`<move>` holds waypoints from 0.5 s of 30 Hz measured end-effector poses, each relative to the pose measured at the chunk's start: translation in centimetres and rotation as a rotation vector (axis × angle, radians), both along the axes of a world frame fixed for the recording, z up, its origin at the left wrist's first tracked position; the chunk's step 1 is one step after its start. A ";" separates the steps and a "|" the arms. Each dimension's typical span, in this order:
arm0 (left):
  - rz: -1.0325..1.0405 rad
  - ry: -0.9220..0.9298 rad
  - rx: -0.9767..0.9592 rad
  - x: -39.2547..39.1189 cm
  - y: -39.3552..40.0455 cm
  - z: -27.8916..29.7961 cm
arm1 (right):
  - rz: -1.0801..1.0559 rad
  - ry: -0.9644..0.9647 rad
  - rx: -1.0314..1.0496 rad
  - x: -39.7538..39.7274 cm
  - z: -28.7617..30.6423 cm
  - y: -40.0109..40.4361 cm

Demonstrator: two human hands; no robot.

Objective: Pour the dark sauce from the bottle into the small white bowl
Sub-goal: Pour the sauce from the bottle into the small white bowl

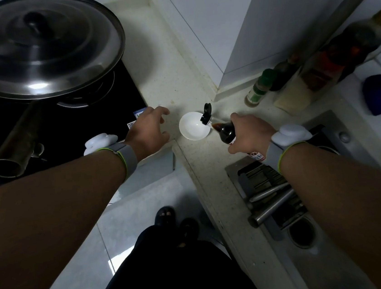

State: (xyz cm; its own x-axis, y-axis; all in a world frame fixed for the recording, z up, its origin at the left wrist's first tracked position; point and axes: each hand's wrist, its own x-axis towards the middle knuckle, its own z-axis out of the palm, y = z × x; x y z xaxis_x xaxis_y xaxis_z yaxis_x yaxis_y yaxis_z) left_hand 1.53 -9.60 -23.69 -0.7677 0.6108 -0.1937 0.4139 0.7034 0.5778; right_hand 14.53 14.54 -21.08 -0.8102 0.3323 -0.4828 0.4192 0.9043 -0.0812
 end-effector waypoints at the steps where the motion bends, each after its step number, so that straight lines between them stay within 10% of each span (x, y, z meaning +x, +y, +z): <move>1: 0.001 0.000 -0.001 0.0 0.0 0.0 | -0.002 -0.003 0.001 0.0 0.0 0.0; 15: 0.007 0.002 -0.011 0.1 0.5 0.0 | -0.003 -0.021 0.011 -0.1 -0.3 0.3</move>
State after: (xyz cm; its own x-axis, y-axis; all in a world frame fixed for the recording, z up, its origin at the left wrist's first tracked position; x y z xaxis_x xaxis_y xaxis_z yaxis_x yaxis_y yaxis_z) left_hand 1.58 -9.05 -23.73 -0.7724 0.6032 -0.1989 0.4100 0.7128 0.5691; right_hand 14.44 14.80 -21.39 -0.7990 0.3404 -0.4957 0.4238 0.9036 -0.0626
